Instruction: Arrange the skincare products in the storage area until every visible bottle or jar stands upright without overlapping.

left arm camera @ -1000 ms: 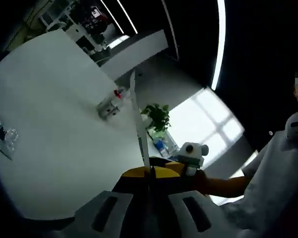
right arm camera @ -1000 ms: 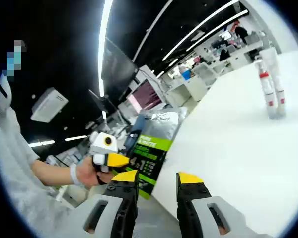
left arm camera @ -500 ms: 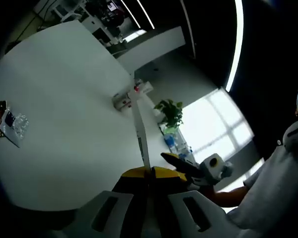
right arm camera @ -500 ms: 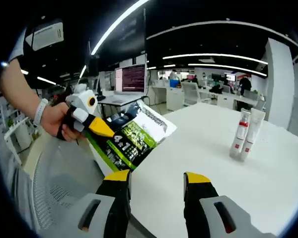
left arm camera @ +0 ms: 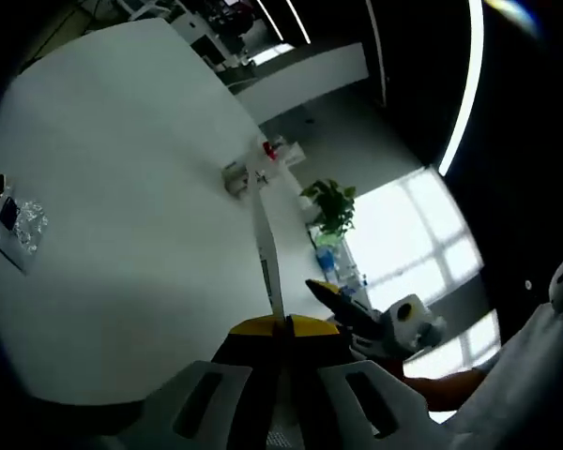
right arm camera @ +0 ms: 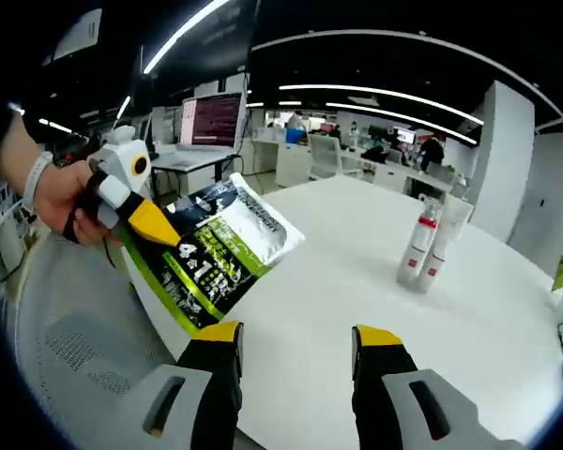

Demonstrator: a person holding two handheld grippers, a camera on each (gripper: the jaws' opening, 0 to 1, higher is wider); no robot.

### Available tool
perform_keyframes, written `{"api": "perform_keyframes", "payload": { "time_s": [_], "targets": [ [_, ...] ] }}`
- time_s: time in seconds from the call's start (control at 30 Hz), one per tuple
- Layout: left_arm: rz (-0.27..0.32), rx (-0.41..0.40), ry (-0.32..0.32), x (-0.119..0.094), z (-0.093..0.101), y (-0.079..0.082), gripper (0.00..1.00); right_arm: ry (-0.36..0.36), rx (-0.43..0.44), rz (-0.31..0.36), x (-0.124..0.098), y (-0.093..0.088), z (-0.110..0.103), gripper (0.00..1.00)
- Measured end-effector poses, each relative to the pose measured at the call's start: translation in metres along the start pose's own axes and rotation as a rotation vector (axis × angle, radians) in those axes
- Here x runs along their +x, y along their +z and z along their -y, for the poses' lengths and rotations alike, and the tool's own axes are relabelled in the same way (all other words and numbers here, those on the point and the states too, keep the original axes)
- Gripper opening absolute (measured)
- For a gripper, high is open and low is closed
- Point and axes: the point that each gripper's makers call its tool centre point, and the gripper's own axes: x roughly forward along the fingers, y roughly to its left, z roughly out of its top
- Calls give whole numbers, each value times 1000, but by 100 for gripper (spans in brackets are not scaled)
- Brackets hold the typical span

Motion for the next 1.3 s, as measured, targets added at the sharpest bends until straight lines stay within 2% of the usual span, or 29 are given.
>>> {"api": "perform_keyframes", "payload": {
  "time_s": [0.13,0.2,0.37,0.57,0.87,1.03,1.3],
  "targets": [
    [-13,7,-24,17,-6,25,0,-3,-50,-29,2,-5,-4,42],
    [-3,-14,-46,30,-9,44,0,3,-66,-30,2,-5,-5,42],
    [17,-48,-81,55,-17,75,0,0,-64,-31,2,-6,-4,41],
    [21,-44,-112,90,-18,101,0,-23,-60,-24,1,-5,1,42],
    [-1,-25,-98,136,-43,120,0,-40,-42,-22,2,-6,5,44],
    [-28,-14,-70,160,-62,130,0,-42,-47,-25,3,-6,4,44],
    [-51,-15,-60,182,-76,135,0,-38,-67,-37,3,-8,2,45]
  ]
}}
